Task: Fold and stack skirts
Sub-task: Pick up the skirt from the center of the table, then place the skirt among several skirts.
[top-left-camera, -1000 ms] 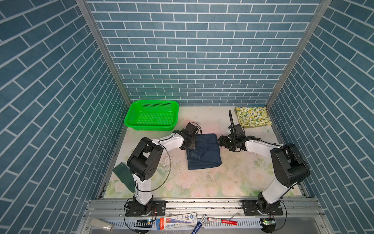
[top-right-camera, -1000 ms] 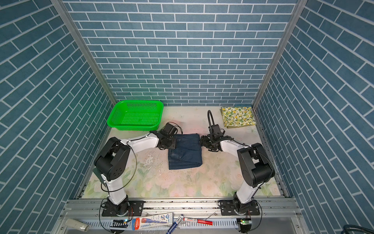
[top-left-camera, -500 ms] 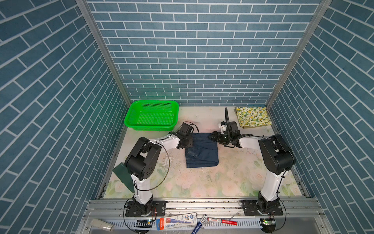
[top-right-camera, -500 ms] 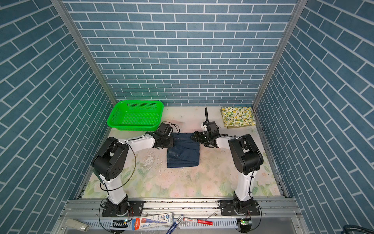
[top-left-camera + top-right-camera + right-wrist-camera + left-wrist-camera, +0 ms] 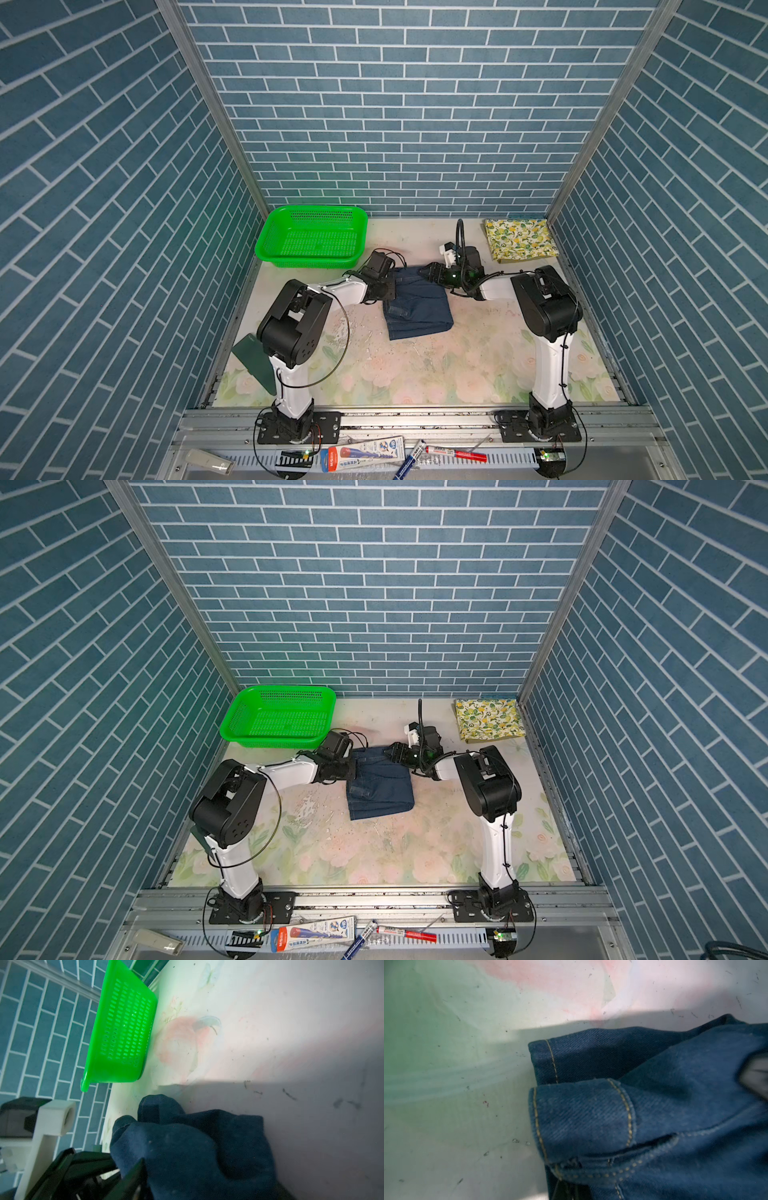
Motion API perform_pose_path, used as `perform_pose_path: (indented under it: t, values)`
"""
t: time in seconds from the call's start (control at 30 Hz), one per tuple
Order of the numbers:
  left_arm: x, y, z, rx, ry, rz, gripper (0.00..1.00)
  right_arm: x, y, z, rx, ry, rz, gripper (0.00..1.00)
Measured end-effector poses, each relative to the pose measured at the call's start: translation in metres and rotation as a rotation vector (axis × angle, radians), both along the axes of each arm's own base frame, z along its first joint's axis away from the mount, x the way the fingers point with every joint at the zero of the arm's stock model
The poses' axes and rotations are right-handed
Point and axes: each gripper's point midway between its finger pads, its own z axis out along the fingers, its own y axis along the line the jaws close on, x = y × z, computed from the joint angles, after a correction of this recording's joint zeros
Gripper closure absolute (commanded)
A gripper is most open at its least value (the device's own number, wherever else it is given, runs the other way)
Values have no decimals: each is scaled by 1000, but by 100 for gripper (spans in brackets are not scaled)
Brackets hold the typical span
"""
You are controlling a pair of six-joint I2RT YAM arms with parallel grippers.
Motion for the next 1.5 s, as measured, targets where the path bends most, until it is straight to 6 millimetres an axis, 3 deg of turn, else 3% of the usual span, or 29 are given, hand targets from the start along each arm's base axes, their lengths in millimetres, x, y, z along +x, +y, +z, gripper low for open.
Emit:
perform_pose_path:
  t: [0.1, 0.33, 0.47, 0.57, 0.67, 0.83, 0.93, 1.1, 1.23, 1.37, 1.5]
  values:
    - [0, 0, 0, -2, 0, 0, 100, -3, 2, -8, 16, 39, 0, 97]
    - [0, 1, 1, -15, 3, 1, 100, -7, 6, 1, 19, 49, 4, 100]
    - [-3, 2, 4, -48, 22, 5, 46, -9, 1, 22, -19, 12, -9, 100]
    - [-15, 5, 8, -84, 55, 12, 23, -7, -6, 45, -47, -35, -30, 100]
    - [-19, -1, 34, -157, 33, 11, 11, -2, -20, 62, -95, -79, -69, 100]
    - [-13, -15, 93, -296, -81, -14, 7, 31, -50, 86, -206, -144, -174, 100]
    - [-13, -21, 109, -348, -116, -25, 7, 58, -69, 113, -250, -209, -254, 100]
    - [-17, -24, 102, -379, -95, -29, 7, 107, -111, 162, -280, -318, -424, 100]
    - [-15, -29, 90, -396, -66, -30, 7, 148, -156, 186, -280, -378, -577, 100]
    - [-14, -34, 77, -409, -37, -29, 8, 184, -200, 189, -257, -398, -733, 100]
    - [-13, -36, 70, -416, -18, -29, 8, 208, -239, 184, -246, -407, -875, 100]
